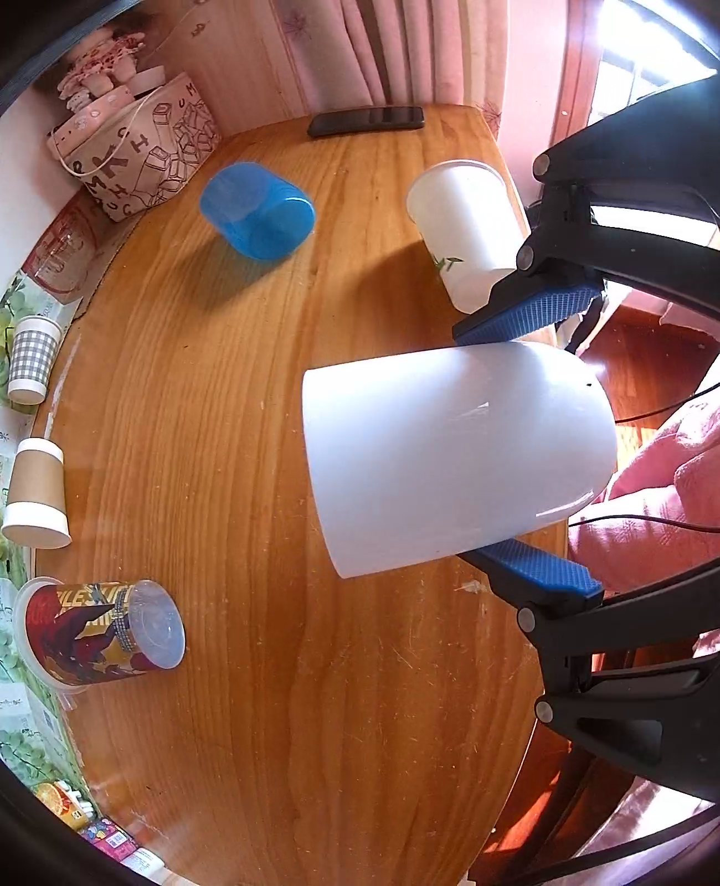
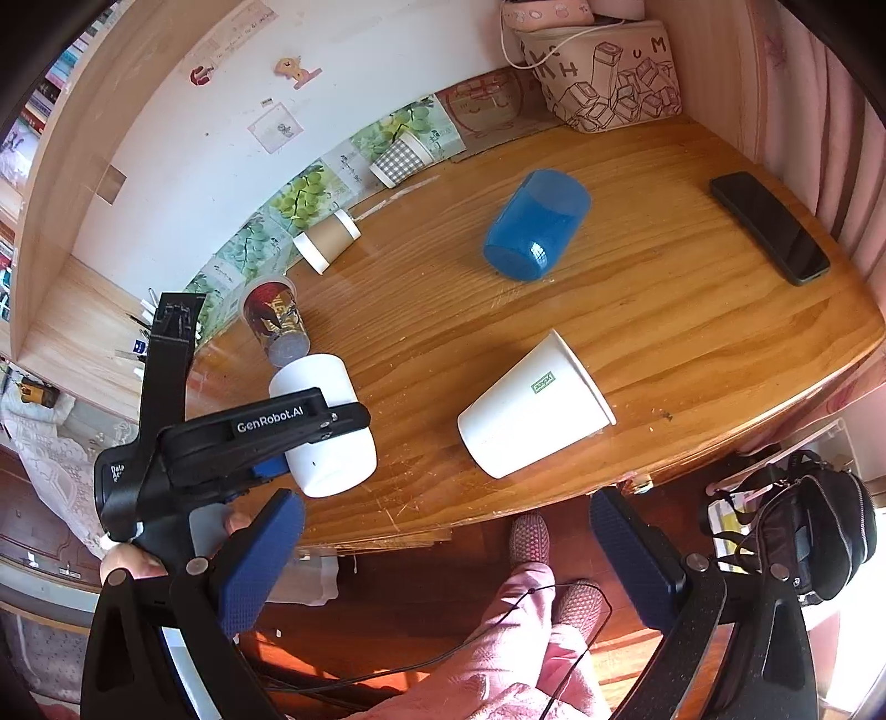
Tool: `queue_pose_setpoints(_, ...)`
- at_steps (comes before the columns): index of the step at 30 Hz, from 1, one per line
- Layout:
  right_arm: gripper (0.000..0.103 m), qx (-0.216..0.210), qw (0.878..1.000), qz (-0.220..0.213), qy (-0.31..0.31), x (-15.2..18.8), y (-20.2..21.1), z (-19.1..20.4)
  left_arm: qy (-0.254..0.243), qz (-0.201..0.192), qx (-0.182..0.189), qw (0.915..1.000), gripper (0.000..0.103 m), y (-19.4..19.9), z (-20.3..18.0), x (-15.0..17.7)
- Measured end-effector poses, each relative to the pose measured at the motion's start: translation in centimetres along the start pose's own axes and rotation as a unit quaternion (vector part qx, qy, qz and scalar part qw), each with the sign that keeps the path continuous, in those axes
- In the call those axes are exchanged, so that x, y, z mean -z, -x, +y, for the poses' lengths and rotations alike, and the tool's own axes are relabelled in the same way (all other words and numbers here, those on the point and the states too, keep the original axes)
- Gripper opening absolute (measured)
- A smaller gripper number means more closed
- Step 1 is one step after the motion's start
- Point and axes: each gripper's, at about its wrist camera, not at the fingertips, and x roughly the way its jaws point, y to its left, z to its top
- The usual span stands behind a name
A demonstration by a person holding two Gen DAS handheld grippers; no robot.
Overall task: Flip cup upright
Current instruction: 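Lift the white cup with the right gripper and rotate it upright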
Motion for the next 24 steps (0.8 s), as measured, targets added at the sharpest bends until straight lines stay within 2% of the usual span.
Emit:
queue_pose_setpoints(10,0.103,-0.02,0.999,0.015,-0.03,1.1,-1.5,-1.6,-0.036,0.022,-0.028,0.9987,0.072,-1.5,-0.8,1.1)
queue_pose_setpoints(16,0.103,-0.027,0.999,0.016,-0.026,0.8,-1.9,-1.6,-0.042,0.033,-0.042,0.9977,0.072,-2.2,-1.0,1.0)
queue_pose_setpoints(24,0.103,-0.032,0.999,0.006,-0.01,-0.1,-2.2,-1.5,-0.037,0.028,-0.037,0.9982,0.072,-1.6,-0.7,0.5)
